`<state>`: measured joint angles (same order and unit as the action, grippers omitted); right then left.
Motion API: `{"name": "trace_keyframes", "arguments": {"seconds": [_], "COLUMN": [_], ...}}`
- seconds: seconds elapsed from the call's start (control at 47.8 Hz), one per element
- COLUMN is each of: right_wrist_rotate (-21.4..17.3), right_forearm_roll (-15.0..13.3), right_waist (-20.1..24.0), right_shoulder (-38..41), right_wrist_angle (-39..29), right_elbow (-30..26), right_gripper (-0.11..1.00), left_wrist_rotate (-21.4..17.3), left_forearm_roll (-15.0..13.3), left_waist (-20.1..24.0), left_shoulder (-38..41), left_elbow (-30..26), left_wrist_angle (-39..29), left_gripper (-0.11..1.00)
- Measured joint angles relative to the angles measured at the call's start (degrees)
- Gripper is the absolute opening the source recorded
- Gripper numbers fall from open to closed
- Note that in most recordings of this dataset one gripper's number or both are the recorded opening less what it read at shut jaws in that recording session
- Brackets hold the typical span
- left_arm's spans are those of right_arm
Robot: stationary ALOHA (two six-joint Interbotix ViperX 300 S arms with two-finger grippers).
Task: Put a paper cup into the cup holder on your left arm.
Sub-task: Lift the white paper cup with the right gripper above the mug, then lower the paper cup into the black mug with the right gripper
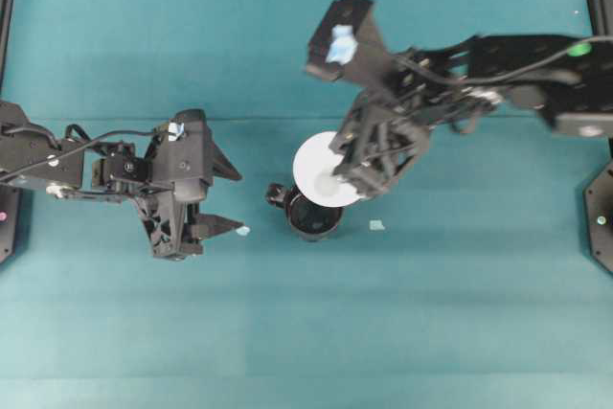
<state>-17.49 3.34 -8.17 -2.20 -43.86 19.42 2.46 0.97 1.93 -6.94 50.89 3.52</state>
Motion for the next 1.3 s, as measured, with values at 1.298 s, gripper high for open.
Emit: {"name": "trace_keyframes", "arguments": {"seconds": [1.298], "right_wrist_rotate": [-0.44], "right_forearm_roll": [0.00], "right_waist": [1.49], "right_shoulder": [6.94], "right_wrist_angle": [8.61], "right_elbow": [3.43], "right_gripper": [-0.05], "left_wrist_rotate": [0.00], "left_forearm_roll": [0.00], "left_waist": [0.88], "left_shoulder": [0.26], "left_elbow": [-0.09], "left_wrist_angle": [0.18], "left_gripper": [0.87]}}
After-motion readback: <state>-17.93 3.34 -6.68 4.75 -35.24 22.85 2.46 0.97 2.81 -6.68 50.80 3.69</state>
